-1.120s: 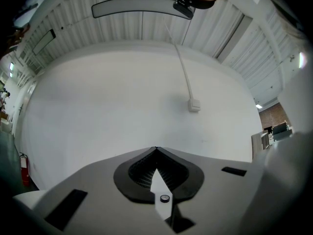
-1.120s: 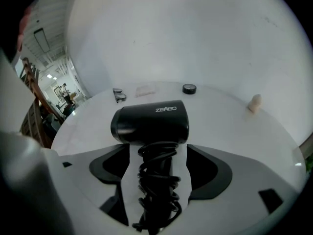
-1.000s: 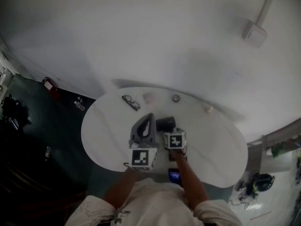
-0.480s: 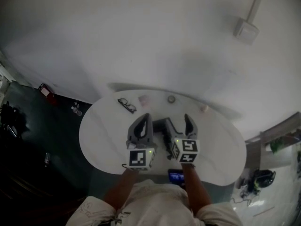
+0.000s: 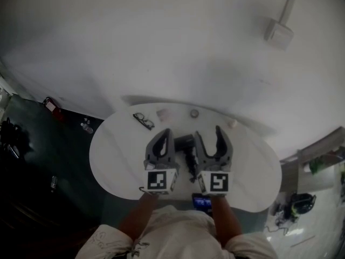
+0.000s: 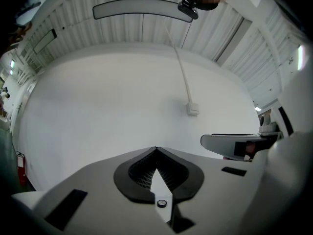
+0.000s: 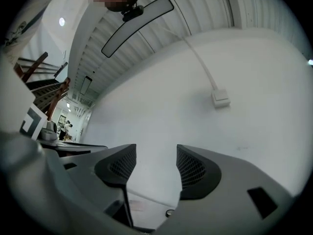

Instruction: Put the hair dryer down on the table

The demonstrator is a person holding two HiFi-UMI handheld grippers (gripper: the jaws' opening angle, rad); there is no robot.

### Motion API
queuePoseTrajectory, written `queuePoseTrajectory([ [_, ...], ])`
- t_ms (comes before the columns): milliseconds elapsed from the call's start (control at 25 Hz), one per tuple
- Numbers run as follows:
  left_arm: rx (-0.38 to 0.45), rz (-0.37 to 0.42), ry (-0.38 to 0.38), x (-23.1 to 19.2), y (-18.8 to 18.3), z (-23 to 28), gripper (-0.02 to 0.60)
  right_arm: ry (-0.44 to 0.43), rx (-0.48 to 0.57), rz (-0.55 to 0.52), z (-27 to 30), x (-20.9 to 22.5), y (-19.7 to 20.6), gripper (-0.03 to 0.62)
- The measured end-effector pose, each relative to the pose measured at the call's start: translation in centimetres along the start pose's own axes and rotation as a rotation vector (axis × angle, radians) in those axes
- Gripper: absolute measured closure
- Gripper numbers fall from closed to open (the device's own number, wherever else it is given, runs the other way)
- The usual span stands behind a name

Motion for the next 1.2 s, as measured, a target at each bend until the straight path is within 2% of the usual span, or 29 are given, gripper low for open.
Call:
queuePoseTrajectory([
  [200,-0.003,0.000,0.003,0.3,0.1,-0.1,0.586,0.006,-0.029,0.029,-0.2,0.3,0.2,0.475],
  [320,0.018,0.028,0.010,0.5,0.2,-0.3,0.586,0.019,-0.024,0.053,-0.4,0.4,0.1,0.579],
  [520,-0.003,-0.003,0.008,1.0,-0.1,-0.5,0.586,0.035,-0.050,0.014,-0.5,0.3,0.1,0.589],
  [960,0.009,0.017,0.017,1.5,-0.4,-0.3,0.586,0.051,-0.052,0.021,-0.6,0.9,-0.1,0.589],
  [1120,0.017,0.056,0.023,1.6,-0.4,-0.1,0.586,0.055,-0.061,0.018,-0.7,1.2,0.1,0.589],
  [1200,0.006,0.035,0.017,1.8,-0.5,-0.1,0.586,0.054,-0.064,0.017,-0.7,1.4,0.1,0.589],
])
Point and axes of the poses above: the fingertips, and each gripper's own axes: z forward along the fingers, x to its right, y out of its underside, the point moved 10 cm from there along -z, backward along the fingers, and after that the axes turned 3 degrees about y, right-handed, at the moved point
